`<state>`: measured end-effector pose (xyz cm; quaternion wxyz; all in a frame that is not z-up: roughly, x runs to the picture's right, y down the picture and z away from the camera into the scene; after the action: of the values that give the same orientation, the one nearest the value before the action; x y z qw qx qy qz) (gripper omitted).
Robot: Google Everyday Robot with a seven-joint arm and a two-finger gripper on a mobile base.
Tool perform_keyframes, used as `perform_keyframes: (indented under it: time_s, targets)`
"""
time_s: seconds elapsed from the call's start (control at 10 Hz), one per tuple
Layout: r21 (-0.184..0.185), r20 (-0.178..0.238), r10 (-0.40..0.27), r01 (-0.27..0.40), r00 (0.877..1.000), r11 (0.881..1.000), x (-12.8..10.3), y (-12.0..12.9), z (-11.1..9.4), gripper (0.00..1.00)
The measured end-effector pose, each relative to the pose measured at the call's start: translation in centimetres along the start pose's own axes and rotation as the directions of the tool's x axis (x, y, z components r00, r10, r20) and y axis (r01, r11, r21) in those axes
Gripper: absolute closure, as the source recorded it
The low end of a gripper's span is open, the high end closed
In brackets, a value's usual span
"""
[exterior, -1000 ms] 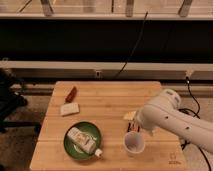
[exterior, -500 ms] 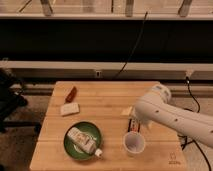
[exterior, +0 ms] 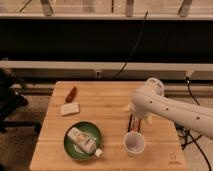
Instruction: Place the eraser in the ceramic cup
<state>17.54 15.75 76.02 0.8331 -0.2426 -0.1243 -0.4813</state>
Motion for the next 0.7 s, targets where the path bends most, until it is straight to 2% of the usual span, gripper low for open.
perform_keyframes:
  time_s: [0.3,0.7]
  targets:
    - [-0.029,0.034,0.018,-0.017,0.999,0.999,0.9,0.7,2.3,0.20]
    - [-0.033,0.072,0.032,-0.030,0.997,0.999,1.7,0.5,4.2,0.20]
